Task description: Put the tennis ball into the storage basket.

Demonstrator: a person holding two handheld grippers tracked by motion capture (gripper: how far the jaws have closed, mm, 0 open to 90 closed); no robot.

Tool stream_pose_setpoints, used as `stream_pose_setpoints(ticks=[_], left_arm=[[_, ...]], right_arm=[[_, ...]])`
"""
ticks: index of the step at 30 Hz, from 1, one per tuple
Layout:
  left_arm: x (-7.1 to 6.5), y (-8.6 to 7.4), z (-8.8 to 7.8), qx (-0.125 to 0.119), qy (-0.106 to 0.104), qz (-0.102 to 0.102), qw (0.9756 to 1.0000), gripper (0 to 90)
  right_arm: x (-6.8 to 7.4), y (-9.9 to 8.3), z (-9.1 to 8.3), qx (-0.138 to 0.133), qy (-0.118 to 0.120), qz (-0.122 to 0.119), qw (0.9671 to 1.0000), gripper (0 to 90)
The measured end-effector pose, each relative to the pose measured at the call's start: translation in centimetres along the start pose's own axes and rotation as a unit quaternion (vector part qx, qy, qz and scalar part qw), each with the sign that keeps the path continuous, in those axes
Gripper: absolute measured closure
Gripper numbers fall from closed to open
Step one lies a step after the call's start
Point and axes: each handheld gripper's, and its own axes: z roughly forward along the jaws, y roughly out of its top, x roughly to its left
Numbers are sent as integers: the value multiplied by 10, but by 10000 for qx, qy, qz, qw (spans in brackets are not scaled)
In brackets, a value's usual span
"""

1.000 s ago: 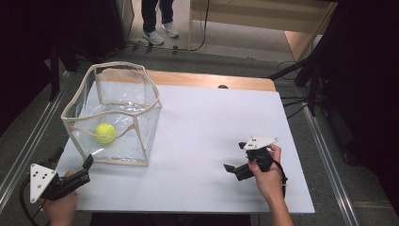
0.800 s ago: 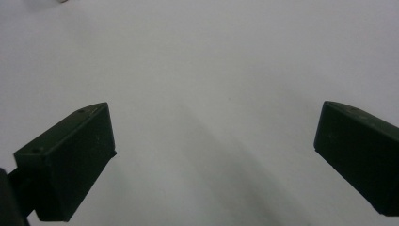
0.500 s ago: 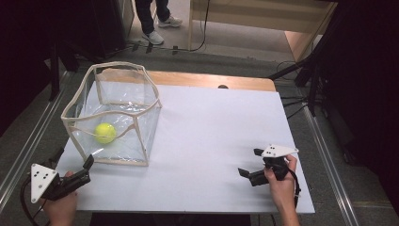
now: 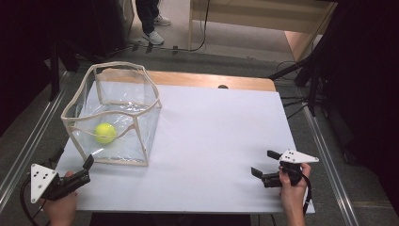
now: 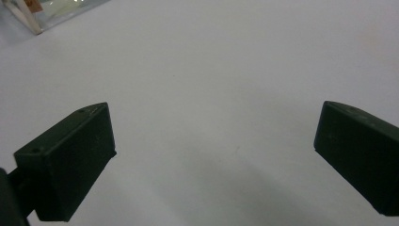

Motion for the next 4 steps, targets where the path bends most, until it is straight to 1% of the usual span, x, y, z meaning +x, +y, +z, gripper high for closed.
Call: stream_pose_setpoints(ticks=[3,4], left_arm=[[0,0,0,6,2,-2,10000,68],[0,0,0,-4,4,-9,10000,68]], right_arm=[[-1,-2,-2,-59,-38,63,10000,0],[-1,-3,-2,-51,-51,32,10000,0]])
